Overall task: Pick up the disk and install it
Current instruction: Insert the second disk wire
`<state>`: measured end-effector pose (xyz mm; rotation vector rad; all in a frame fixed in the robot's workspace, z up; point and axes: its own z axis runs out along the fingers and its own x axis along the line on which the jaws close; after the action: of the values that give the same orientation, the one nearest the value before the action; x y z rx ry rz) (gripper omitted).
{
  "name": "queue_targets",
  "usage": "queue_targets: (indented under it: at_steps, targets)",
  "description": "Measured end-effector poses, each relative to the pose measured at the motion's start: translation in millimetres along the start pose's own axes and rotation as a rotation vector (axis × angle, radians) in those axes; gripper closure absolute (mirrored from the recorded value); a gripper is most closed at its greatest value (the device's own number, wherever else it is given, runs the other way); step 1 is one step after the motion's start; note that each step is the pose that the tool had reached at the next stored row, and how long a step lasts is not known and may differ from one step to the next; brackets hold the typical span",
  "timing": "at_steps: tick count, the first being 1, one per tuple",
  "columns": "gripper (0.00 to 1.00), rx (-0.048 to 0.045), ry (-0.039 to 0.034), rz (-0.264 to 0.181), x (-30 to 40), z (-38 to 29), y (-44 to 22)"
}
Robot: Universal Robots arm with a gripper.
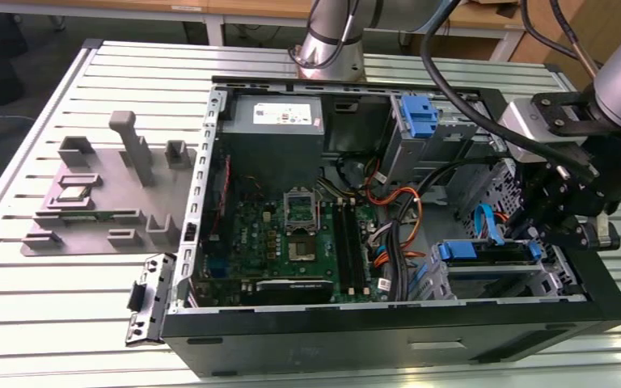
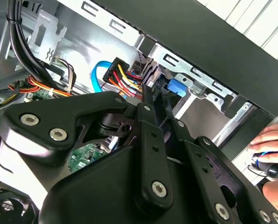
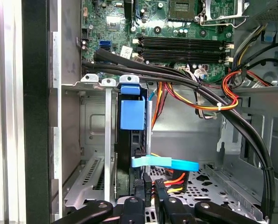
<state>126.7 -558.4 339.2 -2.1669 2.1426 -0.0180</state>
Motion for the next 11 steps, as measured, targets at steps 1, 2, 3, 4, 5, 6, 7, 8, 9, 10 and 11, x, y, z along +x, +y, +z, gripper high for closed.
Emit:
queue_targets:
  at_steps: [1,2,3,4,5,6,7,8,9,10,11]
  targets:
    - [0.76,0.0,-0.0001,0.0,0.0,0.0,0.0]
    - [0.76,0.0,-0.0001,0.0,0.0,0.1,0.0]
    - [0.76,0.0,-0.0001,0.0,0.0,0.1,0.0]
    - [0.76,0.0,0.0,0.0,0.1,0.1,0.0]
    - [0.76,0.0,0.0,0.0,0.1,0.1,0.0]
    - [0.76,0.0,0.0,0.0,0.1,0.1,0.0]
    - [0.76,0.0,0.0,0.0,0.1,0.1,0.0]
    - [0.78,0.0,0.0,0.0,0.1,0.1,0.1]
    - [0.78,0.0,0.0,0.0,0.1,0.1,0.1]
    - [0.84,0.0,0.0,0.0,0.1,0.1,0.0]
    - [0.84,0.0,0.0,0.0,0.1,0.1,0.0]
